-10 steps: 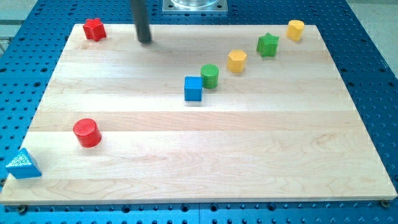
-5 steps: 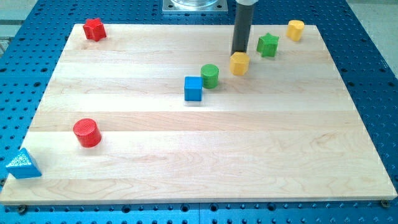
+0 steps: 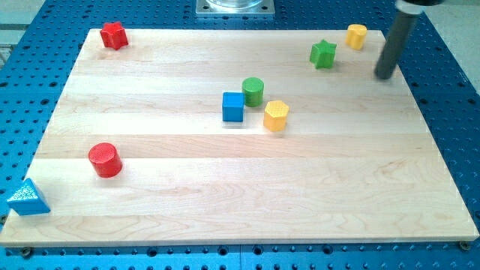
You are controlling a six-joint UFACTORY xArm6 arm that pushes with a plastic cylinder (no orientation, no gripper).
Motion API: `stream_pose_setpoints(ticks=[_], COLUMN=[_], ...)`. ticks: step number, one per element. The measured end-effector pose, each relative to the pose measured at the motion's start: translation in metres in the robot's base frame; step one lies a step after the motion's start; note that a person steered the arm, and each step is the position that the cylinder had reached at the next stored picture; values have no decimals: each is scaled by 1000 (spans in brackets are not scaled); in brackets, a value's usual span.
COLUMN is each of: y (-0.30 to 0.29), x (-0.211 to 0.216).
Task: Push the green star close to the green circle
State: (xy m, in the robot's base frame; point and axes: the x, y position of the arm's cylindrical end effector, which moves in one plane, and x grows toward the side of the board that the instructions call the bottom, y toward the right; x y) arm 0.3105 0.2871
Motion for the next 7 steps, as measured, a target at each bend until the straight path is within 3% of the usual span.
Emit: stream_pose_setpoints(ticks=[1, 2, 3, 6, 7], y=[2, 2, -25, -177, -173], x=[-74, -104, -103, 5, 15])
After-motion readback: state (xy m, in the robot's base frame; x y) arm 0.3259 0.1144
